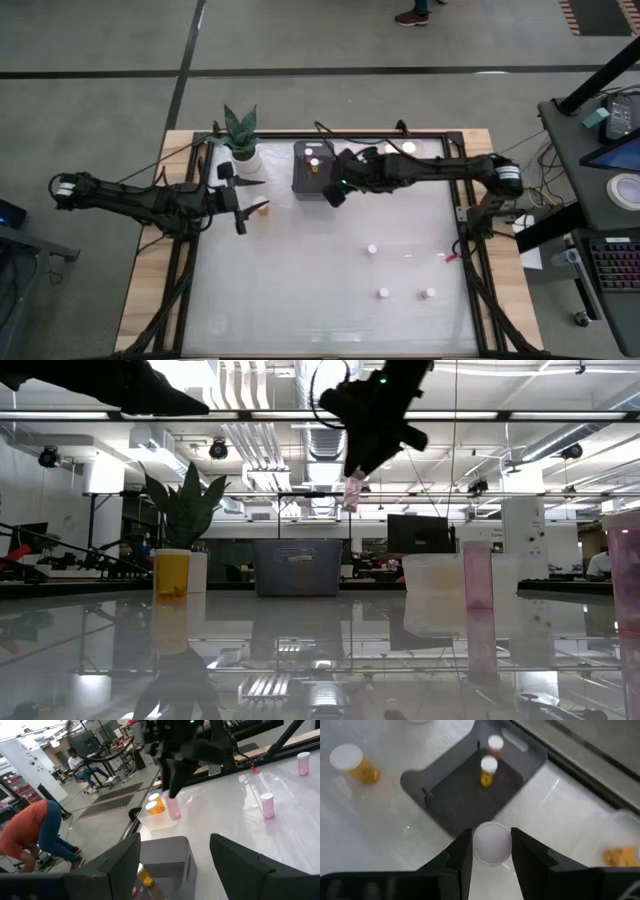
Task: Pick and place medicine bottles into bin by pill shape (circle, oval)
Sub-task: Put the small pink pill bottle into the black bin
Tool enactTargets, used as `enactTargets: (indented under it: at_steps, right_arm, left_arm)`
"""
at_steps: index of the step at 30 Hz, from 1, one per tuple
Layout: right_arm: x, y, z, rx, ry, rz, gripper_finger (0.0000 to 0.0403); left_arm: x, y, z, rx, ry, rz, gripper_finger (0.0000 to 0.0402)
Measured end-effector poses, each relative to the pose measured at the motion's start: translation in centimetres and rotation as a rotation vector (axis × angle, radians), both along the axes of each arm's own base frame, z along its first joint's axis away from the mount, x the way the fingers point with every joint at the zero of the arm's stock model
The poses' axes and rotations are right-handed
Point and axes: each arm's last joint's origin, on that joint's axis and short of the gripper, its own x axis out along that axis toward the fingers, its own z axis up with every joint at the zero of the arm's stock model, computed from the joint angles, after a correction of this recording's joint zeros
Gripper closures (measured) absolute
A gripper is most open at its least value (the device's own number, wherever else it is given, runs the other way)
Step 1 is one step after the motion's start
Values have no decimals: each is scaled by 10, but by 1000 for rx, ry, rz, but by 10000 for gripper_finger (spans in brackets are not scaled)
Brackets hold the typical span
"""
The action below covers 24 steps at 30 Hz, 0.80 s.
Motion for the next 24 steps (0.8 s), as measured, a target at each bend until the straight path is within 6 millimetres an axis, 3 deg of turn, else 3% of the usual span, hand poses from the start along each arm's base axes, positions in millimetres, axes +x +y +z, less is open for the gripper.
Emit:
enactTargets:
  at_steps: [16,24]
  right_arm:
    - [73,-58,-21,-12,61,155,293]
    - [100,-68,-44,-1,116,197,293]
  left_arm:
    - [0,0,0,9,6,-2,178]
    - [0,0,-1,16,10,-3,178]
